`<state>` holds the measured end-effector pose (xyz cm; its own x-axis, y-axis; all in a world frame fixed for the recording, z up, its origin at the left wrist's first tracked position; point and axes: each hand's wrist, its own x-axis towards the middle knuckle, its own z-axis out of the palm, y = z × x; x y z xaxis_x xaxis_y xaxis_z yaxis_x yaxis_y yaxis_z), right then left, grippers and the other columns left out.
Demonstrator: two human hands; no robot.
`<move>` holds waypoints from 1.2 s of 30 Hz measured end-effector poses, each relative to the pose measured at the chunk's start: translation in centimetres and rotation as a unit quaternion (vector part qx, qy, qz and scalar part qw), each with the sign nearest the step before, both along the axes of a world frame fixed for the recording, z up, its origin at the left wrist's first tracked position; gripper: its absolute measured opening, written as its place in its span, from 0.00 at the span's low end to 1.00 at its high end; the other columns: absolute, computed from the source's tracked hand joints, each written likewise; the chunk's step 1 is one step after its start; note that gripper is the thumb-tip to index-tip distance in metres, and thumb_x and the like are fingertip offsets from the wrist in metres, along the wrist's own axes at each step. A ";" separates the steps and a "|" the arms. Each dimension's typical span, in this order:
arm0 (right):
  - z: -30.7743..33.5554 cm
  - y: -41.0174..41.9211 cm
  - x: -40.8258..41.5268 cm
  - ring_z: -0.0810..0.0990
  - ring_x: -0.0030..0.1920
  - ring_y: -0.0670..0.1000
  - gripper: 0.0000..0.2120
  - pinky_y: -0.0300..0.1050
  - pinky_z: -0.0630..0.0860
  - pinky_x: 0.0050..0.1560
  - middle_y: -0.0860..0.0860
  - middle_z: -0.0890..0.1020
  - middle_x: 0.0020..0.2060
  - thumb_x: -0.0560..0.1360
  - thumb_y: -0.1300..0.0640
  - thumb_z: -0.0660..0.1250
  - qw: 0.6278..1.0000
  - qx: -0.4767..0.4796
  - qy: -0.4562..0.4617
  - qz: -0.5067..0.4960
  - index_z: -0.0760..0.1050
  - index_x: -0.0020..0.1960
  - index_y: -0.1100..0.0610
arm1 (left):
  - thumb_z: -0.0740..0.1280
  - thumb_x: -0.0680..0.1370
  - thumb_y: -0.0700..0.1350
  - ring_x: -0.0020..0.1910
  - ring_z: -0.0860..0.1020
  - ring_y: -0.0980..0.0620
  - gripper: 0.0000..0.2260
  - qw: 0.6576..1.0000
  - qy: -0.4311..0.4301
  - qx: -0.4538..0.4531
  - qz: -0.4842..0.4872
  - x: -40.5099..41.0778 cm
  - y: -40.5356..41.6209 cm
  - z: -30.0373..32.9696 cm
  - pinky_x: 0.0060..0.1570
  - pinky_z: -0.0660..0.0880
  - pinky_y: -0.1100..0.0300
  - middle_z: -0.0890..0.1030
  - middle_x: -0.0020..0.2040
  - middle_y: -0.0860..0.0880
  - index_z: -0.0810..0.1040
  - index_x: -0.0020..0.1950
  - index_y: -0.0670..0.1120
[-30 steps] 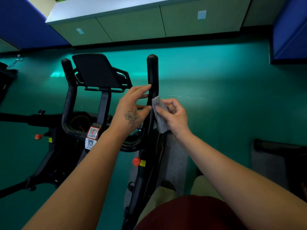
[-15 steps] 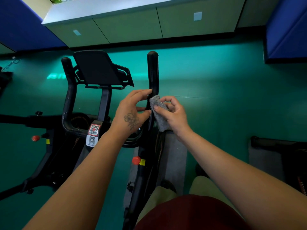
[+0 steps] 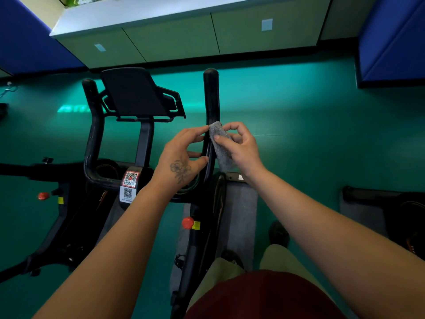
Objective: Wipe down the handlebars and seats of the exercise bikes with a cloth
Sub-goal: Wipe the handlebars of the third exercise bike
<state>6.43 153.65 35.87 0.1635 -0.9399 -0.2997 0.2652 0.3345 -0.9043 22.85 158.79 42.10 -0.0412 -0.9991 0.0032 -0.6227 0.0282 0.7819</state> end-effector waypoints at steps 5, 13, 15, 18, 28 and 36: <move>-1.0 4.1 0.0 0.81 0.38 0.52 0.11 0.43 0.77 0.40 0.53 0.85 0.38 0.78 0.64 0.75 0.999 0.029 -0.023 0.025 0.75 0.51 0.51 | 0.77 0.75 0.32 0.69 0.77 0.56 0.31 1.000 0.020 -0.002 -0.004 0.2 0.4 -0.1 0.57 0.80 0.66 0.78 0.67 0.51 0.77 0.76 0.49; 0.7 1.5 0.0 0.81 0.34 0.48 0.11 0.41 0.74 0.37 0.50 0.84 0.35 0.76 0.61 0.77 0.999 0.009 0.045 -0.007 0.77 0.48 0.49 | 0.77 0.74 0.32 0.69 0.77 0.58 0.32 1.000 0.024 0.007 -0.011 0.5 1.1 0.1 0.56 0.82 0.63 0.78 0.68 0.51 0.77 0.76 0.50; 1.3 0.6 0.1 0.81 0.34 0.47 0.11 0.41 0.74 0.37 0.50 0.84 0.36 0.76 0.61 0.77 0.998 0.001 0.059 -0.015 0.76 0.48 0.50 | 0.77 0.75 0.32 0.68 0.77 0.60 0.31 1.000 0.029 0.011 -0.007 0.7 1.5 0.1 0.56 0.82 0.63 0.78 0.68 0.51 0.76 0.76 0.50; 1.6 0.7 0.2 0.81 0.35 0.48 0.11 0.42 0.74 0.38 0.53 0.84 0.38 0.76 0.61 0.77 0.998 -0.003 0.064 -0.009 0.76 0.49 0.50 | 0.77 0.75 0.33 0.68 0.77 0.61 0.31 0.999 0.035 0.016 -0.003 1.0 2.0 0.1 0.56 0.81 0.64 0.78 0.68 0.52 0.76 0.76 0.51; 0.2 5.1 0.4 0.82 0.38 0.52 0.13 0.48 0.75 0.42 0.52 0.85 0.36 0.76 0.62 0.77 0.998 0.033 0.046 0.015 0.77 0.46 0.46 | 0.77 0.74 0.32 0.67 0.79 0.59 0.31 0.999 0.047 0.013 -0.013 1.4 1.9 -0.6 0.55 0.83 0.62 0.78 0.68 0.51 0.76 0.76 0.49; 2.2 2.3 1.0 0.82 0.37 0.52 0.12 0.47 0.76 0.43 0.55 0.86 0.40 0.75 0.60 0.78 0.996 0.026 0.080 -0.027 0.76 0.47 0.49 | 0.77 0.74 0.31 0.67 0.79 0.59 0.33 0.997 0.068 0.015 -0.020 1.7 2.9 -0.7 0.49 0.84 0.59 0.77 0.67 0.50 0.76 0.77 0.49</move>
<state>7.43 155.96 38.08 0.0587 -0.9289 -0.3656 0.1388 0.3703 -0.9185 24.55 161.65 41.42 -0.0823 -0.9964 -0.0185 -0.5105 0.0262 0.8595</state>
